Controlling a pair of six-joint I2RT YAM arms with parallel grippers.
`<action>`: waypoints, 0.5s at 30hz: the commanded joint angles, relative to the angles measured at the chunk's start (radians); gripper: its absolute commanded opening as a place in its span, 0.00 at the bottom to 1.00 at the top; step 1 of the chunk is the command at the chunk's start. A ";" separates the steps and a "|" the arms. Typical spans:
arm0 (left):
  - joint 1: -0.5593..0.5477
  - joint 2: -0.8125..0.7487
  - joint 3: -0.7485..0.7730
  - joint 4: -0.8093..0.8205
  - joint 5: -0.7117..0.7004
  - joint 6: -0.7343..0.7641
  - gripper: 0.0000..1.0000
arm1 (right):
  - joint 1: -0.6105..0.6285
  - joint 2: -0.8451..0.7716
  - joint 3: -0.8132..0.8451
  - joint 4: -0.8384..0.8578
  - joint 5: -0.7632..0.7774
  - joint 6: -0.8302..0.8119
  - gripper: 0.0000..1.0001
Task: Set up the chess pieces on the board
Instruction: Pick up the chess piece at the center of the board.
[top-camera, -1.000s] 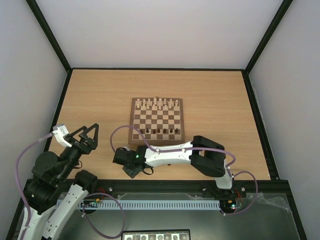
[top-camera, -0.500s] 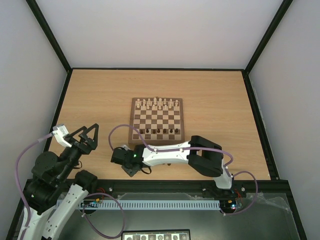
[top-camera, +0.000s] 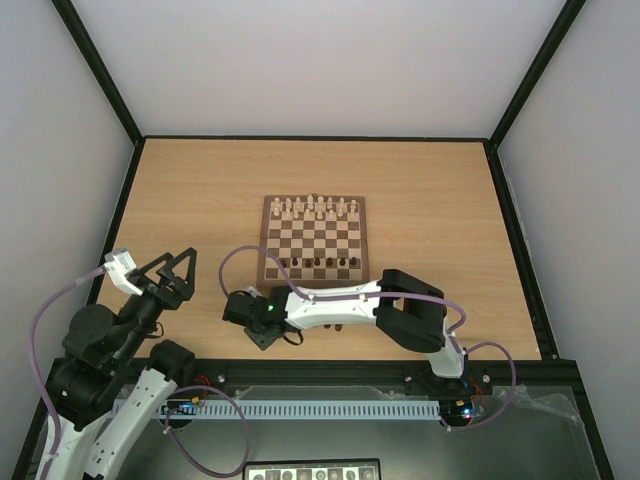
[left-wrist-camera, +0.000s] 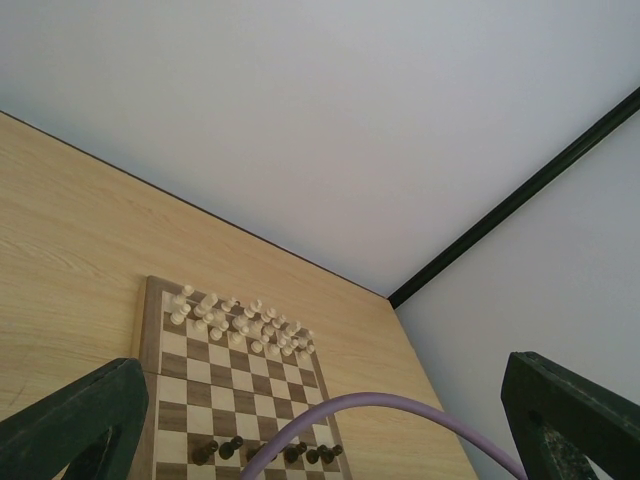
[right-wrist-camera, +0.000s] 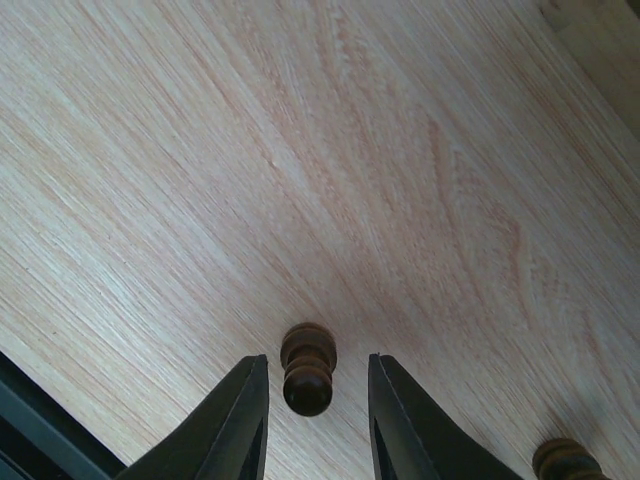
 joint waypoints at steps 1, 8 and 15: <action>-0.003 -0.012 0.010 0.003 0.001 -0.001 0.99 | -0.010 0.025 0.032 -0.032 -0.004 -0.009 0.27; -0.003 -0.015 0.004 0.005 0.001 -0.001 1.00 | -0.014 0.030 0.037 -0.022 -0.015 -0.013 0.19; -0.003 -0.015 0.002 0.008 0.001 -0.001 0.99 | -0.050 -0.014 0.038 -0.028 0.002 -0.019 0.14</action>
